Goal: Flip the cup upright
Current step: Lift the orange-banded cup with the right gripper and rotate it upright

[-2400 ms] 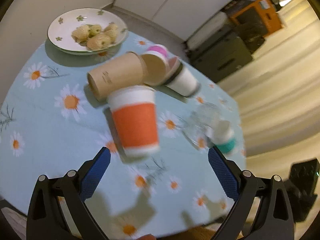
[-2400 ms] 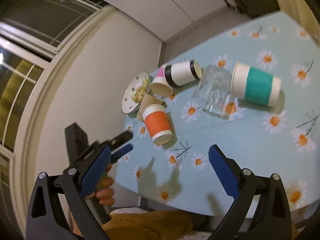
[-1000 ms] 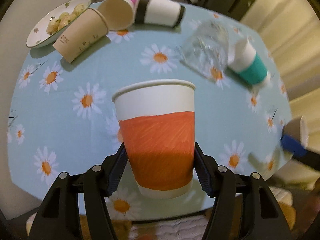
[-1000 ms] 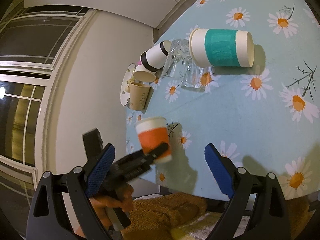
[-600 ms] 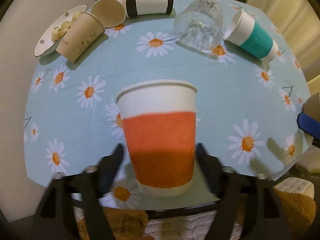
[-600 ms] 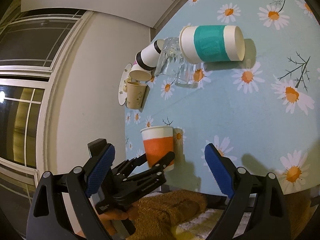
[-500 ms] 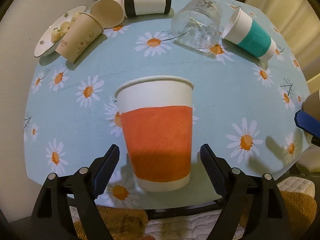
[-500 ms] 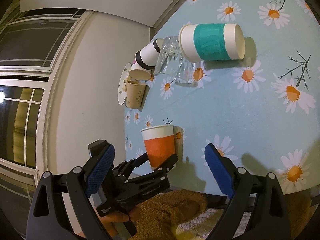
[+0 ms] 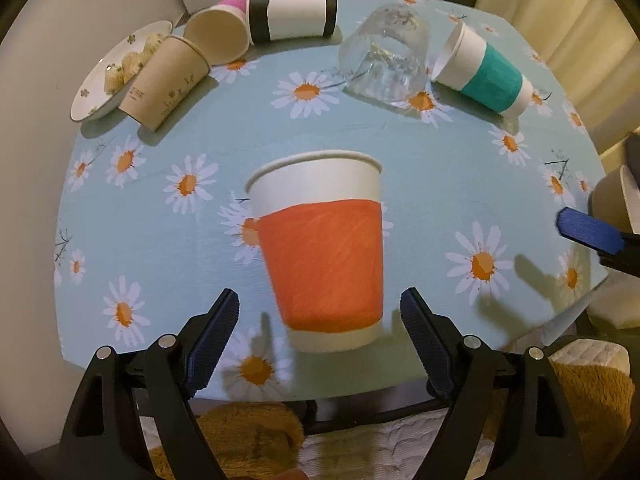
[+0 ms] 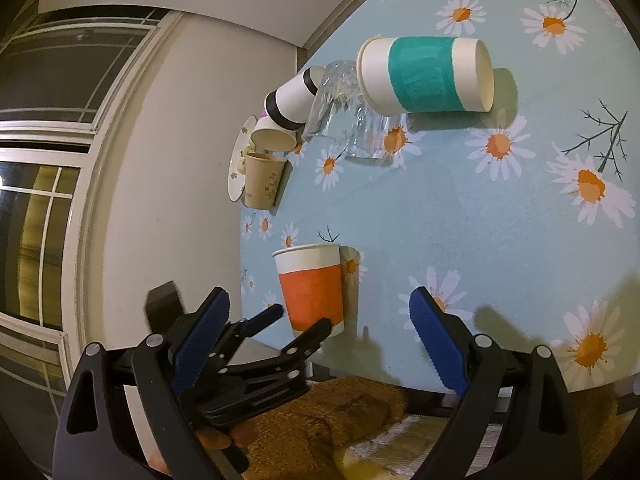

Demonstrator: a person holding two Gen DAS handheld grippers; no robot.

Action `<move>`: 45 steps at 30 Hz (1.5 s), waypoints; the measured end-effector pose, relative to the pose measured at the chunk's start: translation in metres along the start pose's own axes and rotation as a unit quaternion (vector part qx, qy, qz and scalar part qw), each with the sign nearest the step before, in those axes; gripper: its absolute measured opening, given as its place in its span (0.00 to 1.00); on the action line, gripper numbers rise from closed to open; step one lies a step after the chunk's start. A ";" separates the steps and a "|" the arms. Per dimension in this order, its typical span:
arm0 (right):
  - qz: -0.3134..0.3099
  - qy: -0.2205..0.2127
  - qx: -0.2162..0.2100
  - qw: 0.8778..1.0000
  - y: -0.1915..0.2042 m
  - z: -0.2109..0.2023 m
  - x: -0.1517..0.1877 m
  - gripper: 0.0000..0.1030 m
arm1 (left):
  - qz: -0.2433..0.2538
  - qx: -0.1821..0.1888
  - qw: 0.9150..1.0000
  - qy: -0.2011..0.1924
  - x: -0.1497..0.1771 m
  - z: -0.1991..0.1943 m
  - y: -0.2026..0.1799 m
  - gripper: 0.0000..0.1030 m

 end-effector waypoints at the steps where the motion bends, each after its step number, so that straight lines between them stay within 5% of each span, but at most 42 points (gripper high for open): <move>1: -0.001 0.002 0.003 1.000 0.000 0.002 0.000 0.88 | -0.001 0.003 1.000 -0.002 0.000 -0.003 0.001 0.79; 14: -0.065 0.064 0.073 0.993 0.017 0.062 0.013 0.88 | -0.049 0.077 0.992 -0.092 0.046 -0.027 0.061 0.79; 25: -0.103 0.094 0.129 0.982 0.034 0.113 0.018 0.88 | -0.117 0.122 0.964 -0.208 0.078 -0.035 0.108 0.79; 38: -0.108 0.112 0.168 0.974 0.032 0.148 0.009 0.76 | -0.114 0.153 0.963 -0.191 0.089 -0.017 0.112 0.79; 45: -0.107 0.113 0.175 0.972 0.029 0.155 0.007 0.64 | -0.128 0.129 0.964 -0.192 0.088 -0.013 0.118 0.79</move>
Point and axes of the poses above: each gripper's, at about its wrist camera, not at the fingertips, and z roughly the way its jaws point, y to its left, x to its underside, the point moved 3 cm from there along z, roughly the way its jaws point, and after that the axes turned 8 degrees about -x, right-handed, at the moved point
